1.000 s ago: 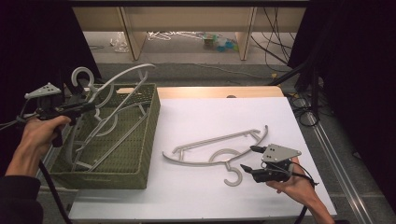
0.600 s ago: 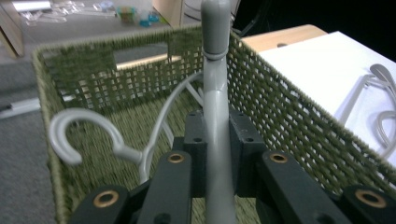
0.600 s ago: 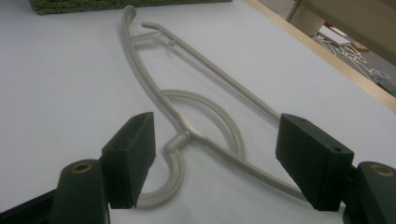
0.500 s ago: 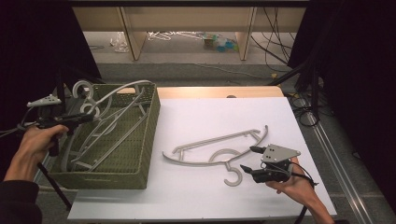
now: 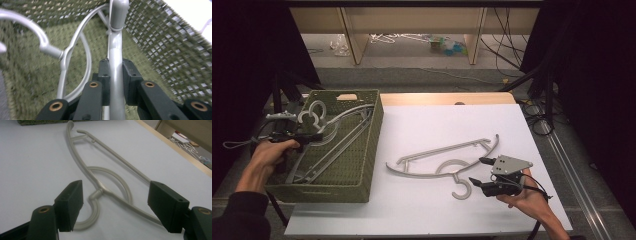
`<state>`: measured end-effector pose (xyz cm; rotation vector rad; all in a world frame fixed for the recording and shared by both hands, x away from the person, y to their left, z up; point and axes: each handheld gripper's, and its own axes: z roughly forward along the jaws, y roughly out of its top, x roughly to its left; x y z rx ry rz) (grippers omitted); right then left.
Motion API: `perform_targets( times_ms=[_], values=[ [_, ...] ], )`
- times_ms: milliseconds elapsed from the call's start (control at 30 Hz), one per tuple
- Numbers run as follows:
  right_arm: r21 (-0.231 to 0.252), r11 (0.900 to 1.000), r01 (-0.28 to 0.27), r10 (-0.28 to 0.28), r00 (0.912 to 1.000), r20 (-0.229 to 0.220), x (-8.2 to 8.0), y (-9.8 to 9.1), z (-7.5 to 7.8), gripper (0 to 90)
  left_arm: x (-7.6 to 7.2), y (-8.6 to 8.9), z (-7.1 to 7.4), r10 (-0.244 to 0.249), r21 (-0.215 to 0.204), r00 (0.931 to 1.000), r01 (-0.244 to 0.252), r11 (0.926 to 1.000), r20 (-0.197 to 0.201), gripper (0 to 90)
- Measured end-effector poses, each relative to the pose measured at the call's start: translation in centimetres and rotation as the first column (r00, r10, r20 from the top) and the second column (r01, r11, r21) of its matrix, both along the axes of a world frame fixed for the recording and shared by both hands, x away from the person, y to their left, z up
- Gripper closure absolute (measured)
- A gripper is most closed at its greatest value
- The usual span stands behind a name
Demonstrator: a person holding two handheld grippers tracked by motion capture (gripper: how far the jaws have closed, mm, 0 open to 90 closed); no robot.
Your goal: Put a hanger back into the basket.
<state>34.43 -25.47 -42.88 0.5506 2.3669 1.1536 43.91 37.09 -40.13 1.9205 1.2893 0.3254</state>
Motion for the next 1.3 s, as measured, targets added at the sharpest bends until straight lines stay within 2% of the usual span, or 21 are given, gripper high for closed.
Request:
perform_targets(
  times_ms=[167,233,267,300,333,400,467,533,600,633,700,733,833,933,1000,1067,1100,1167,1200,1233,1300],
  values=[
    [0.003,1.0,0.001,-0.001,1.0,-0.001,0.0,0.0,0.0,29.3,0.1,0.2,-0.3,0.061,0.027,0.9982,-0.06,0.9978,-0.003,76.4],
    [0.005,1.0,0.004,-0.004,1.0,0.0,0.0,0.0,0.0,29.2,-0.1,0.6,0.1,0.069,0.076,0.9975,-0.068,0.9948,-0.012,67.7],
    [0.005,1.0,0.003,-0.003,1.0,-0.001,0.0,0.0,0.0,29.1,-0.2,0.5,0.1,0.097,0.064,0.9953,-0.097,0.9933,-0.005,65.9],
    [0.004,1.0,0.003,-0.003,1.0,-0.002,0.1,0.0,-0.1,29.0,-0.5,0.5,0.5,0.131,0.066,0.991,-0.133,0.989,0.025,57.7],
    [0.004,1.0,0.003,-0.003,1.0,-0.002,0.1,0.0,-0.1,29.0,-0.5,0.5,0.5,0.131,0.066,0.991,-0.133,0.989,0.025,55.6],
    [0.002,1.0,0.002,-0.002,1.0,-0.006,0.1,0.0,-0.2,28.9,-1.1,0.2,1.3,0.163,0.074,0.9825,-0.17,0.9827,0.091,51.4],
    [0.001,1.0,0.003,-0.003,1.0,-0.006,0.1,0.0,-0.1,28.7,-2.0,-0.2,2.2,0.195,0.05,0.9679,-0.205,0.9776,0.159,46.2],
    [-0.002,1.0,0.005,-0.005,0.9999,-0.011,0.1,-0.2,-0.2,28.6,-3.4,-0.5,3.5,0.205,0.032,0.9544,-0.217,0.9757,0.217,43.7],
    [0.002,0.9999,0.011,-0.011,0.9999,-0.009,0.1,-0.2,-0.3,28.6,-4.7,-0.7,4.5,0.204,0.007,0.9459,-0.212,0.9772,0.253,42.7],
    [0.001,0.9999,0.015,-0.015,0.9998,-0.015,0.2,-0.2,-0.4,28.5,-6.2,-1.4,5.4,0.197,-0.029,0.9383,-0.197,0.98,0.284,39.5],
    [-0.007,0.9999,0.013,-0.013,0.9997,-0.023,0.3,-0.3,-0.4,28.5,-7.5,-2.5,5.9,0.169,-0.014,0.935,-0.173,0.9848,0.312,39.1],
    [-0.007,0.9999,0.013,-0.013,0.9997,-0.023,0.3,-0.3,-0.4,28.5,-7.5,-2.5,5.9,0.169,-0.014,0.935,-0.173,0.9848,0.312,38.7],
    [0.001,0.9999,0.017,-0.017,0.9997,-0.019,0.3,-0.3,-0.6,28.3,-10.0,-5.2,6.0,0.113,-0.03,0.9314,-0.109,0.9935,0.346,36.3],
    [-0.002,0.9999,0.016,-0.016,0.9996,-0.023,0.3,-0.2,-0.6,28.3,-11.6,-8.1,5.4,0.061,-0.039,0.9361,-0.051,0.9979,0.346,34.1],
    [-0.003,0.9999,0.013,-0.013,0.9997,-0.022,0.2,-0.2,-0.5,28.3,-12.4,-10.1,5.0,0.019,-0.099,0.9421,0.015,0.995,0.335,33.5],
    [0.004,0.9999,0.015,-0.014,0.9997,-0.022,0.2,-0.2,-0.4,28.2,-13.2,-12.2,4.5,-0.009,-0.156,0.9433,0.064,0.9857,0.332,32.8],
    [0.004,0.9999,0.015,-0.014,0.9997,-0.022,0.2,-0.2,-0.4,28.2,-13.2,-12.2,4.5,-0.009,-0.156,0.9433,0.064,0.9857,0.332,32.1],
    [0.003,0.9999,0.013,-0.013,0.9997,-0.021,0.2,-0.2,-0.5,28.2,-13.6,-14.0,4.1,-0.054,-0.15,0.9376,0.111,0.9824,0.344,32.0],
    [0.004,0.9999,0.009,-0.009,0.9997,-0.024,0.2,-0.2,-0.6,28.2,-14.0,-15.1,3.9,-0.077,-0.133,0.9402,0.127,0.9829,0.332,31.3],
    [0.004,0.9999,0.013,-0.013,0.9995,-0.03,0.1,-0.2,-0.6,28.2,-14.2,-15.8,3.8,-0.104,-0.124,0.9342,0.155,0.9801,0.341,30.3],
    [0.005,0.9999,0.012,-0.012,0.9995,-0.029,0.2,-0.2,-0.7,28.1,-14.5,-17.1,3.4,-0.133,-0.127,0.9294,0.186,0.9742,0.344,29.8]
  ],
)
